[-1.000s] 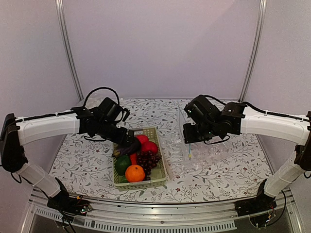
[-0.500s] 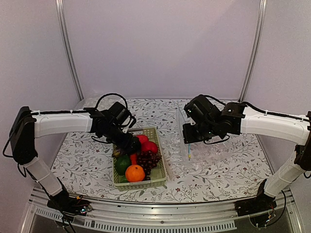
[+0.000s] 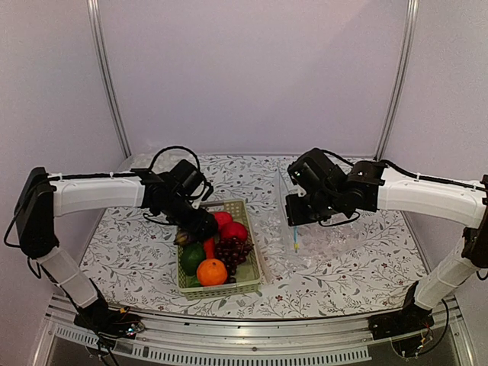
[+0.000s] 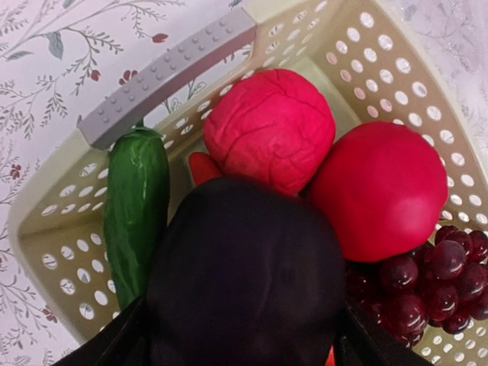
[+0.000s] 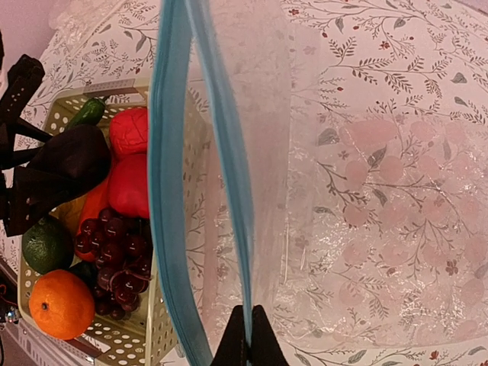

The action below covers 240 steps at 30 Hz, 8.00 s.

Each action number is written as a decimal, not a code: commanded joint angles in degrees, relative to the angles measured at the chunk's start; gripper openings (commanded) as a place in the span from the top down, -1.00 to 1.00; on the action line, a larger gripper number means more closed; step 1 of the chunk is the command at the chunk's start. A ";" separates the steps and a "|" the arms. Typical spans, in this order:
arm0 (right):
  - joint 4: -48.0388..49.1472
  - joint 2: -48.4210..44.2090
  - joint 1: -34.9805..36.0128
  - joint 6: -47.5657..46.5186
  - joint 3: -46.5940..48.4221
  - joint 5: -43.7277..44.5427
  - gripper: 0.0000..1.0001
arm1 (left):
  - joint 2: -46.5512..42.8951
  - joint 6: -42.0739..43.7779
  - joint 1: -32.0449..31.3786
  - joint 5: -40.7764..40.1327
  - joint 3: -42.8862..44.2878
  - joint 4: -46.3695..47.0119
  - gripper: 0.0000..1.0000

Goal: Place the food in the zip-top bag and seal the zipper
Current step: Pick up the fake vegetable from the bin, then place the fake vegetable in the bin, then pick up the fake vegetable from the bin, then place the fake vegetable in the zipper food storage bag.

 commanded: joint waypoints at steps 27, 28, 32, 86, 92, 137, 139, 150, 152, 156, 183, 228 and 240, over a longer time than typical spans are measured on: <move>9.49 -2.37 0.44 -4.23 -1.40 -9.79 1.00 | -13.26 -25.78 -9.49 22.66 -3.16 53.16 -0.33; 9.48 -2.36 0.49 -4.22 -1.42 -9.56 1.00 | -12.74 -26.30 -9.83 21.72 -3.93 55.97 -0.32; 9.63 -2.45 0.45 -4.00 -1.44 -9.51 1.00 | -10.80 -27.05 -11.38 17.07 -7.38 68.71 -0.32; 5.14 -3.30 0.43 -3.87 -1.16 -6.61 1.00 | 4.00 -8.98 8.42 9.89 8.73 -0.31 -0.99; 5.23 -2.93 0.49 -3.89 -1.03 -6.74 1.00 | 6.60 -10.52 8.88 13.06 9.92 0.94 -0.71; 6.63 0.69 1.48 -2.70 4.38 -17.23 1.00 | -26.28 3.02 -12.82 -0.18 -15.55 75.09 -0.08; 6.62 0.63 1.48 -2.23 4.52 -17.90 1.00 | -25.04 5.03 -14.29 -0.49 -15.72 78.99 -0.08; 5.99 -0.57 1.56 -0.31 5.80 -20.38 1.00 | -16.95 11.93 -18.19 -4.33 -16.17 89.00 -0.08; 5.77 -0.98 1.55 -0.39 6.02 -20.60 1.00 | -15.95 12.86 -18.80 -5.32 -16.56 90.72 -0.07; 5.16 -1.49 1.53 -0.48 6.29 -20.63 1.00 | -14.48 15.19 -19.77 -7.21 -16.36 91.62 -0.07; 3.71 -2.21 1.50 -1.56 5.74 -16.99 1.00 | -12.15 20.75 -21.36 -12.42 -12.16 74.98 -0.08; 14.08 -6.16 1.71 3.95 -3.44 -2.18 1.00 | -1.97 -29.96 -16.54 -7.06 0.28 42.33 -0.16; 16.05 -6.81 1.68 4.40 -6.87 -2.36 1.00 | -1.43 -30.26 -14.49 -3.25 0.08 42.24 -0.50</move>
